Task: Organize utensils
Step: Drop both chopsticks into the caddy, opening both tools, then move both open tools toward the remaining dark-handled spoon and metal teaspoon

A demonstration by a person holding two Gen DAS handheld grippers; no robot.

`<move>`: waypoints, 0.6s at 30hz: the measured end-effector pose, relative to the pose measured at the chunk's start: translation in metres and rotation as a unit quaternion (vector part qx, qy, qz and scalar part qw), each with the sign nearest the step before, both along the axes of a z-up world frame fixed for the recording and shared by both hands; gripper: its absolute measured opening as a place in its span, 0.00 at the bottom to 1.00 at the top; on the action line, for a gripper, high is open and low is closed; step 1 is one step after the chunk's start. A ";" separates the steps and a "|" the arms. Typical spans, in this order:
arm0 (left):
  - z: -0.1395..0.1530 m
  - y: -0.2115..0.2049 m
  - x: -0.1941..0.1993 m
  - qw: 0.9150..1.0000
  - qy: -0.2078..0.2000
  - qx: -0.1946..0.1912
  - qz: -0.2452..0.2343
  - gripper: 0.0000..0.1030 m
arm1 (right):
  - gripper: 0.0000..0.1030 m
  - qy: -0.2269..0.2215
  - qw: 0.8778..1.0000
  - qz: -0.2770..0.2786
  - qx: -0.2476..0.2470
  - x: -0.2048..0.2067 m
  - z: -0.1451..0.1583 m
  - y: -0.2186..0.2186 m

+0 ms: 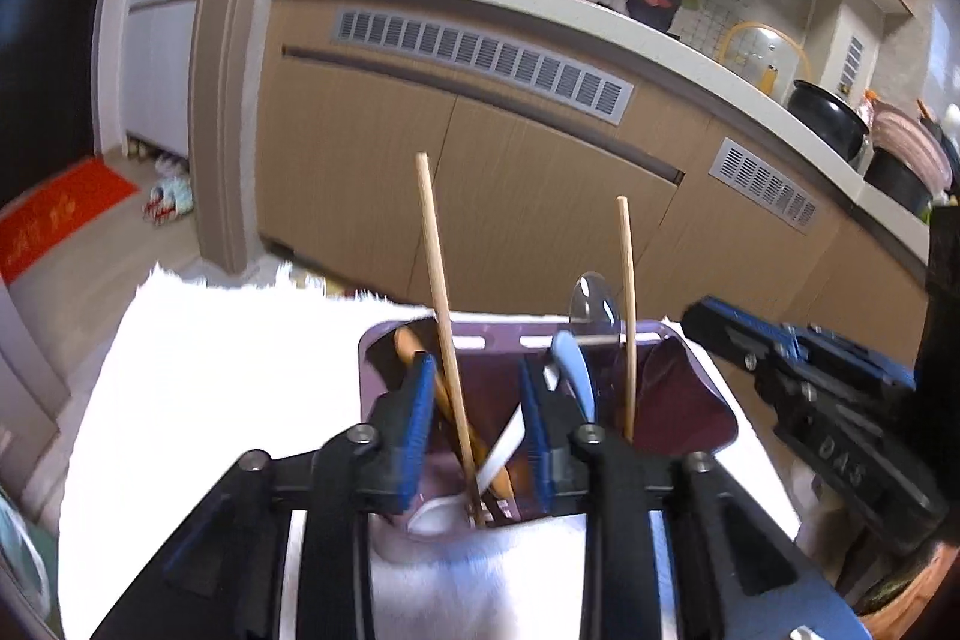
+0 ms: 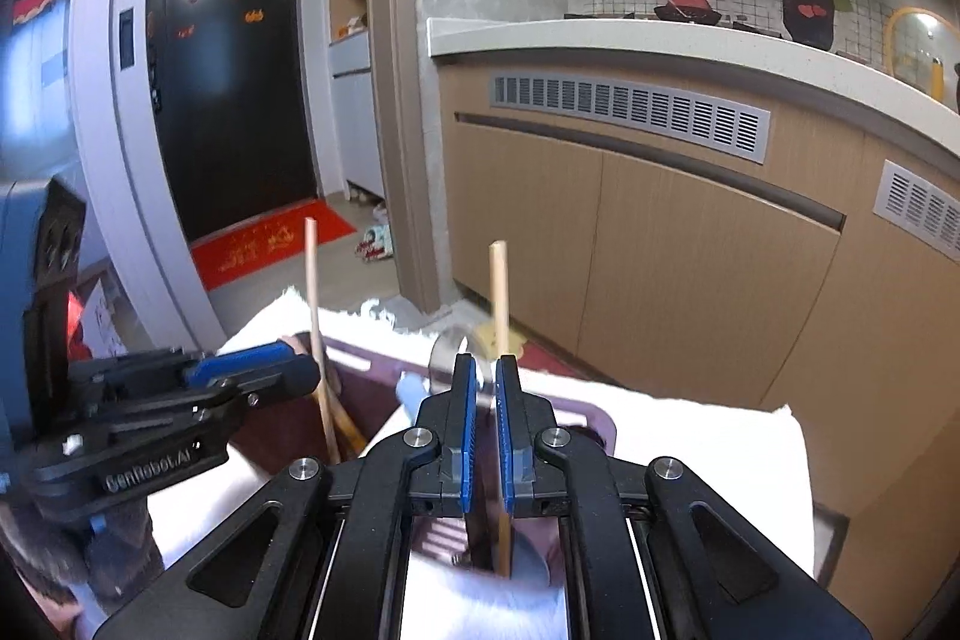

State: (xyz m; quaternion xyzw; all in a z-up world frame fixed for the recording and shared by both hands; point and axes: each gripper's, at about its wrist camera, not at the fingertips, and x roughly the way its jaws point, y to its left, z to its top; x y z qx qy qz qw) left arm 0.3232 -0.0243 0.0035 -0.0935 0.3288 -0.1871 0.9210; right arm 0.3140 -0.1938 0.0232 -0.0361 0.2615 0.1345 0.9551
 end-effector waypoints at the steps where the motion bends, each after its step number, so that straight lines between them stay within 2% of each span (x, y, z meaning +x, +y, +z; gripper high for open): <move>1: 0.001 0.002 -0.002 1.000 0.006 -0.002 0.002 0.26 | 0.09 0.005 1.000 0.001 -0.004 -0.004 -0.001 0.000; 3: 0.003 0.006 -0.010 1.000 0.013 -0.006 0.006 0.29 | 0.13 0.013 1.000 0.001 -0.008 -0.012 -0.002 -0.002; 5: 0.006 0.010 -0.019 1.000 0.016 -0.008 0.008 0.41 | 0.20 0.020 1.000 -0.002 -0.009 -0.024 -0.004 -0.008; 7: 0.008 0.011 -0.031 1.000 0.019 -0.005 0.010 0.45 | 0.28 0.026 1.000 -0.011 -0.010 -0.038 -0.007 -0.014; 10: 0.008 0.007 -0.045 1.000 0.027 0.005 0.004 0.52 | 0.35 0.038 0.999 -0.032 -0.013 -0.060 -0.013 -0.027; 13: 0.005 -0.004 -0.059 0.999 0.045 0.012 -0.012 0.62 | 0.36 0.056 0.997 -0.058 -0.015 -0.081 -0.023 -0.043; 18: -0.011 -0.036 -0.081 0.994 0.084 0.029 -0.062 0.65 | 0.37 0.086 0.991 -0.106 -0.012 -0.121 -0.043 -0.075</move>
